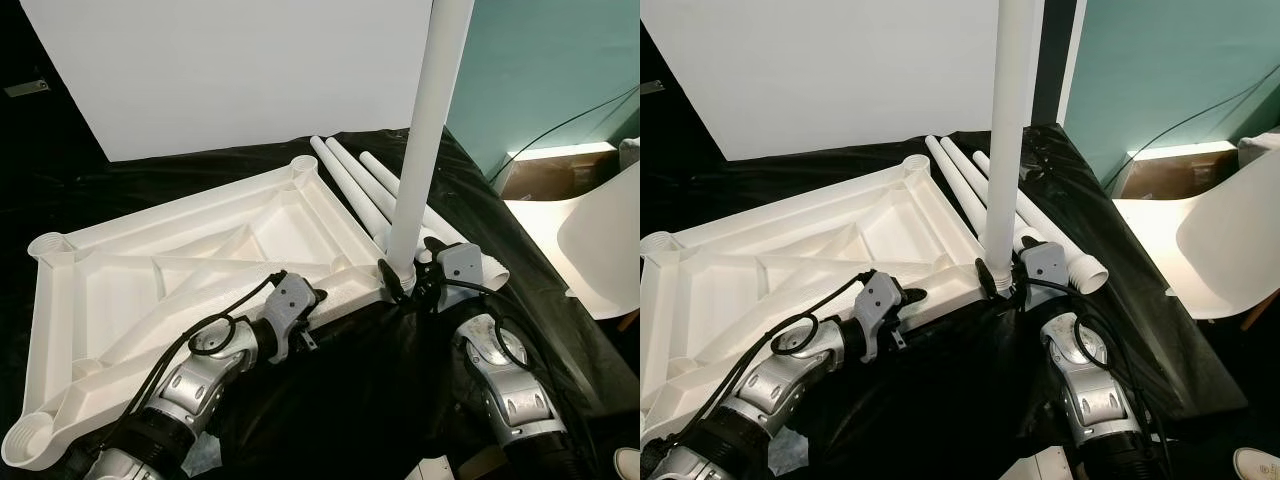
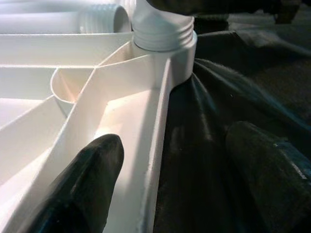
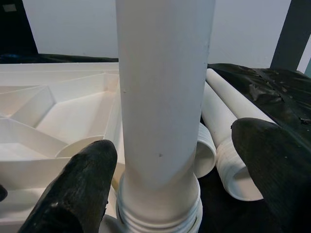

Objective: Building children table

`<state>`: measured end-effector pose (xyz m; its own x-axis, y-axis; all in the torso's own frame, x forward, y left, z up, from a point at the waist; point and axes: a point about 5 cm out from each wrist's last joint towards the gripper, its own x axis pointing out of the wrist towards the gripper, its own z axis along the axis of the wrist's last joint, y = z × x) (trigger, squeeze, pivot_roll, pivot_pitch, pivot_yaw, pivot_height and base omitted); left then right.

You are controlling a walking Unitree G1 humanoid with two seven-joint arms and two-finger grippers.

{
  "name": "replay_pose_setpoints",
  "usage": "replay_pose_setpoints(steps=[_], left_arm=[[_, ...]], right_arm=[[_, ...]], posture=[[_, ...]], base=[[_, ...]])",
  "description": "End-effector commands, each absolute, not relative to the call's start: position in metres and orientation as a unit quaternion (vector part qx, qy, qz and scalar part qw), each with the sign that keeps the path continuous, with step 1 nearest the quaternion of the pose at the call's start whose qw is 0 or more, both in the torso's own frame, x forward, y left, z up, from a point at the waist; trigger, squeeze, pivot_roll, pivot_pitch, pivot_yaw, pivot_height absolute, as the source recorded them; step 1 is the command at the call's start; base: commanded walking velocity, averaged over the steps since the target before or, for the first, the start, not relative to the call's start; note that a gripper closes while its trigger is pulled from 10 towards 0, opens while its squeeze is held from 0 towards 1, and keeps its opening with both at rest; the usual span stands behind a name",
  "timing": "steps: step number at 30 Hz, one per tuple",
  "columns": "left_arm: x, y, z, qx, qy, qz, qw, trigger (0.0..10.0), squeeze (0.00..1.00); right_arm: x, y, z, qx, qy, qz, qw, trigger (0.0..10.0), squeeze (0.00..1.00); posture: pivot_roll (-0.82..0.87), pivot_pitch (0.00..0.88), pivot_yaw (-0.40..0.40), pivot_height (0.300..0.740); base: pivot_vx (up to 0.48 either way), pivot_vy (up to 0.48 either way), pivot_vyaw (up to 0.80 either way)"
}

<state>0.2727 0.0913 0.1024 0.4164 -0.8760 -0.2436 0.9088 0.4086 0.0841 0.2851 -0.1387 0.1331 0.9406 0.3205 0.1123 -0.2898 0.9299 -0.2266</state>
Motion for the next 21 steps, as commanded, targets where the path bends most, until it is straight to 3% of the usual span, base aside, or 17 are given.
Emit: replay_pose_setpoints(steps=[1, 5, 6, 7, 8, 21], left_arm=[[0.273, 0.092, 0.098, 0.119, 0.094, -0.535, 0.831, 10.0, 0.0], [0.274, 0.093, 0.093, 0.134, 0.107, -0.523, 0.835, 9.7, 0.0], [0.273, 0.093, 0.092, 0.134, 0.109, -0.525, 0.833, 2.5, 0.0], [0.273, 0.093, 0.092, 0.134, 0.109, -0.525, 0.833, 2.5, 0.0], [0.273, 0.093, 0.091, 0.134, 0.11, -0.528, 0.831, 0.3, 0.0], [0.263, 0.097, 0.088, 0.133, 0.113, -0.557, 0.812, 0.0, 0.0]], right_arm=[[0.285, -0.138, 0.131, -0.104, -0.072, 0.155, 0.98, 10.0, 0.0], [0.284, -0.138, 0.131, -0.103, -0.072, 0.155, 0.98, 10.0, 0.0], [0.284, -0.138, 0.131, -0.103, -0.072, 0.155, 0.98, 10.0, 0.0], [0.284, -0.138, 0.131, -0.103, -0.072, 0.155, 0.98, 10.0, 0.0], [0.284, -0.137, 0.131, -0.103, -0.071, 0.155, 0.98, 10.0, 0.0], [0.284, -0.137, 0.133, -0.099, -0.074, 0.153, 0.98, 10.0, 0.0]], posture=[[-0.04, 0.0, 0.05, 0.74], [-0.03, 0.0, 0.048, 0.74], [-0.03, 0.0, 0.048, 0.74], [-0.03, 0.0, 0.048, 0.74], [-0.03, 0.0, 0.049, 0.74], [-0.03, 0.0, 0.053, 0.74]], base=[[0.0, 0.0, 0.0], [0.0, 0.0, 0.0], [0.0, 0.0, 0.0], [0.0, 0.0, 0.0], [0.0, 0.0, 0.0], [0.0, 0.0, 0.0]])
